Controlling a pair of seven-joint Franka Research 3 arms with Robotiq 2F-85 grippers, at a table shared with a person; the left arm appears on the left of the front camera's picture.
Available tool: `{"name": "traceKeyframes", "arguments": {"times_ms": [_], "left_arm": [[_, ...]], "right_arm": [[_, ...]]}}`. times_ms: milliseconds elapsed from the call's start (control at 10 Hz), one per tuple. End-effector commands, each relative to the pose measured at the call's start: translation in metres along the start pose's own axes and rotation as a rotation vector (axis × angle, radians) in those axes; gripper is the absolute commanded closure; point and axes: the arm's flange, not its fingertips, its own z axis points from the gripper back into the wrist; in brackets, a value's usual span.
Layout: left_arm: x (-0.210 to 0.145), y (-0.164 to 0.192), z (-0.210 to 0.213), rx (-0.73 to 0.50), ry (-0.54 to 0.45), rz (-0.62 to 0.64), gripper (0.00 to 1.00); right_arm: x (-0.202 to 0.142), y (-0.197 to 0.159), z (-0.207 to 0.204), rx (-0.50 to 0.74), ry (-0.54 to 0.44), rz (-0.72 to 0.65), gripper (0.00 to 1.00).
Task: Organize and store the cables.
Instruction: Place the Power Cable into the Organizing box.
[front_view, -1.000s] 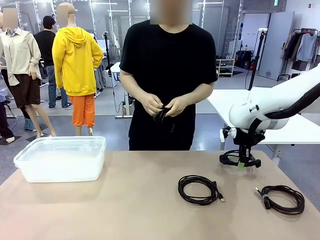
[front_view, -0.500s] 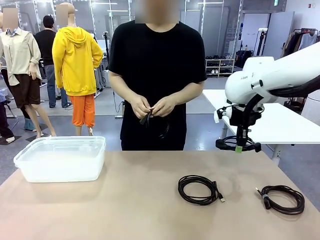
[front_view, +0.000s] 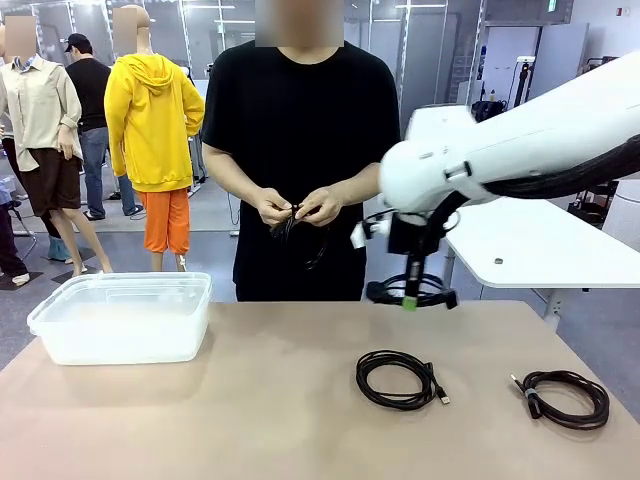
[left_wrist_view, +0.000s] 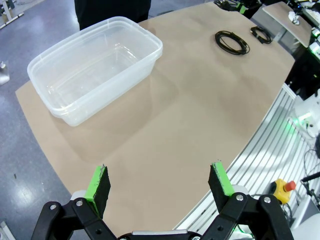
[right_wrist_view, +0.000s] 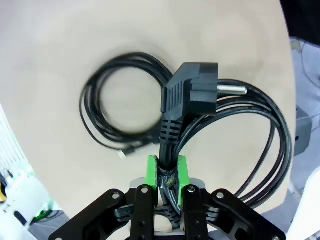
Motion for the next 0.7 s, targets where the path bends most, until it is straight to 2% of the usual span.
{"name": "traceKeyframes", "arguments": {"times_ms": [0, 300, 600], "left_arm": [[0.000, 0.000, 0.001, -0.016, -0.009, -0.013, 0.00], [0.000, 0.000, 0.001, -0.016, -0.009, -0.013, 0.00], [0.000, 0.000, 0.001, -0.016, -0.009, -0.013, 0.00]], "right_arm": [[0.039, 0.034, -0.017, -0.048, 0.078, 0.056, 1.00], [0.099, 0.071, -0.047, 0.002, 0.008, 0.138, 1.00], [0.136, 0.101, -0.078, 0.018, -0.057, 0.179, 1.00]]}}
